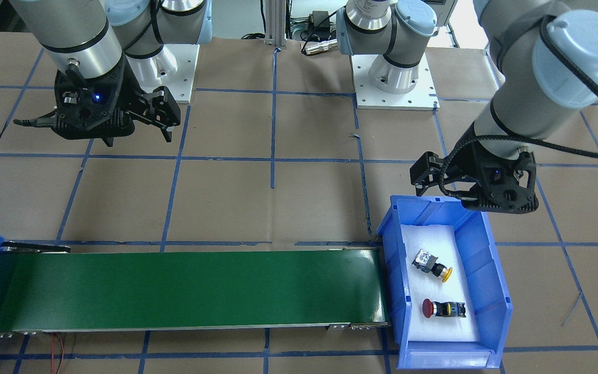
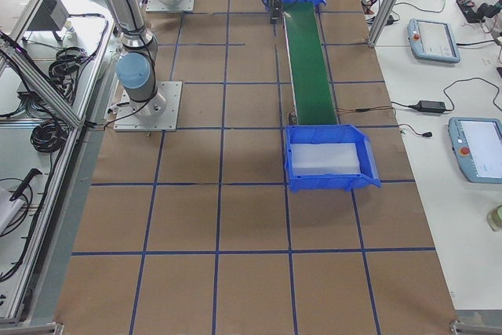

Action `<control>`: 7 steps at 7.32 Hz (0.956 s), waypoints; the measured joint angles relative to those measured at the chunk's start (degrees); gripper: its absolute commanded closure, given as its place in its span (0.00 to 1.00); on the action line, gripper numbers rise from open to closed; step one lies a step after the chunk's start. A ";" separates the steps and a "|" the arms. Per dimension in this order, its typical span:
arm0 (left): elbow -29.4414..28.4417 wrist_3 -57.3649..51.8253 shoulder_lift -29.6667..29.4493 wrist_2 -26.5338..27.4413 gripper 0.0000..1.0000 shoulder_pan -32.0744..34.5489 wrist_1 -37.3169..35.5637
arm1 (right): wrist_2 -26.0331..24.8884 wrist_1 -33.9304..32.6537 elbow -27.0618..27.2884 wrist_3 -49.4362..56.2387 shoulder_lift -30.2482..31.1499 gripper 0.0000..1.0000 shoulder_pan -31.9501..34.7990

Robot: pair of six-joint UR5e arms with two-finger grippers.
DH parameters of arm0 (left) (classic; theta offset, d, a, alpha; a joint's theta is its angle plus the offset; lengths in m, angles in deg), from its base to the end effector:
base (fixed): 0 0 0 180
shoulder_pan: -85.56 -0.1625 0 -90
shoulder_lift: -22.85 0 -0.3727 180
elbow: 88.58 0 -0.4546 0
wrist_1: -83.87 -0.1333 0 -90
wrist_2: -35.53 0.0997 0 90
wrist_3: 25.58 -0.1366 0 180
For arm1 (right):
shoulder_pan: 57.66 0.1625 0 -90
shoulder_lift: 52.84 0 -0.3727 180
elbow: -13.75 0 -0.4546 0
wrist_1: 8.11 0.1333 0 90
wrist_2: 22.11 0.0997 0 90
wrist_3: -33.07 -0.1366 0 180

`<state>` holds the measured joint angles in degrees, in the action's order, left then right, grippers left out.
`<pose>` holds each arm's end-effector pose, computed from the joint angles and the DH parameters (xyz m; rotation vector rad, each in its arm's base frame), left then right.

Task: Transport two buttons from left to right
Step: 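Lower the left gripper into the blue bin toward the yellow-head button, then grasp the yellow-head button in the bin with the left gripper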

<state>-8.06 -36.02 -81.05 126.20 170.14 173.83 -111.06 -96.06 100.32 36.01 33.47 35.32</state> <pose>-0.0714 -0.6414 0.3454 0.1381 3.1352 0.1214 0.1654 -0.5649 0.3919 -0.1607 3.1185 0.0630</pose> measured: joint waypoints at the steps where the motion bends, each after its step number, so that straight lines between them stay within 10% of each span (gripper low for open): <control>1: 0.17 -3.80 -2.05 0.04 0.02 -0.89 -1.83 | 0.00 -0.02 0.00 -0.07 0.00 0.00 0.00; 7: 2.01 -24.68 -12.37 0.19 0.08 -2.93 -9.54 | 0.00 -0.03 0.00 -0.19 0.00 0.00 0.08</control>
<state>-6.05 -60.70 -93.41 126.39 167.21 164.29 -111.06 -96.09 100.32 35.82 33.47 35.40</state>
